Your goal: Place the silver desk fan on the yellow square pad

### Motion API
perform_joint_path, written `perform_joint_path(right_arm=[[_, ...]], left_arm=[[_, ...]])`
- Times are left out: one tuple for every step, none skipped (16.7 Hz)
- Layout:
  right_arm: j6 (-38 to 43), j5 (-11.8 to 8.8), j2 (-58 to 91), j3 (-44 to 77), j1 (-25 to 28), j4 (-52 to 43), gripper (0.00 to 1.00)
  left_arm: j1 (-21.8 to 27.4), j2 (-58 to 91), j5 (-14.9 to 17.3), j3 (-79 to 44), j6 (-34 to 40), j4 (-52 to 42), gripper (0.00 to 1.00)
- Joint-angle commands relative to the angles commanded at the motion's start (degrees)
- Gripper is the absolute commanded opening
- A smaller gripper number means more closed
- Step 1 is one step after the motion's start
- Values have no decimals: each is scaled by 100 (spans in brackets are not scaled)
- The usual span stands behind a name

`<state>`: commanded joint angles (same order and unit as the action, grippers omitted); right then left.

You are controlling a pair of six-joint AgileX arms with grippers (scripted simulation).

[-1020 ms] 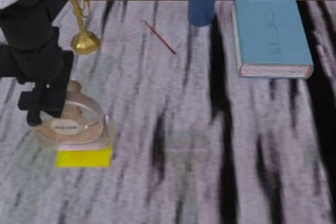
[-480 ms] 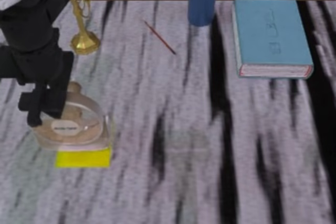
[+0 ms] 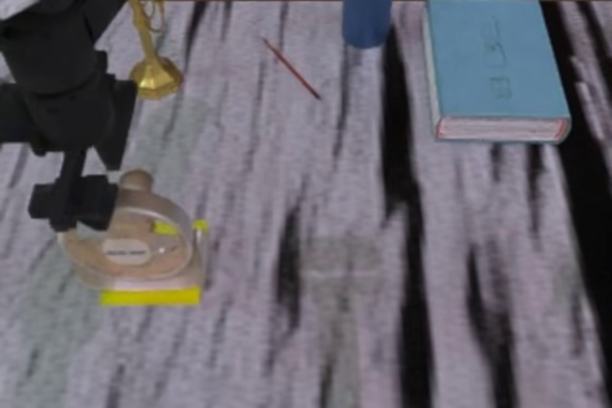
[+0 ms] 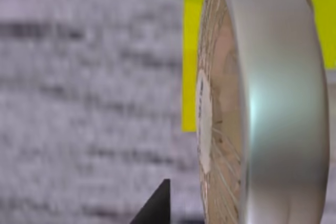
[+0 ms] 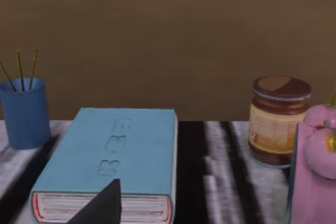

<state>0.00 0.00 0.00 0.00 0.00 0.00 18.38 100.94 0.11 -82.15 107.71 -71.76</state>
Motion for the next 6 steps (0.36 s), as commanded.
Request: perform_joint_path(right_arm=[[0, 0, 0, 0, 0, 0, 100], [0, 0, 0, 0, 0, 0, 100], [0, 0, 0, 0, 0, 0, 100], [0, 0, 0, 0, 0, 0, 100], [0, 0, 0, 0, 0, 0, 100], [0, 0, 0, 0, 0, 0, 100]], left_arm=[[0, 0, 0, 0, 0, 0, 100], [0, 0, 0, 0, 0, 0, 100], [0, 0, 0, 0, 0, 0, 100], [0, 0, 0, 0, 0, 0, 100], [0, 0, 0, 0, 0, 0, 100], [0, 0, 0, 0, 0, 0, 100]])
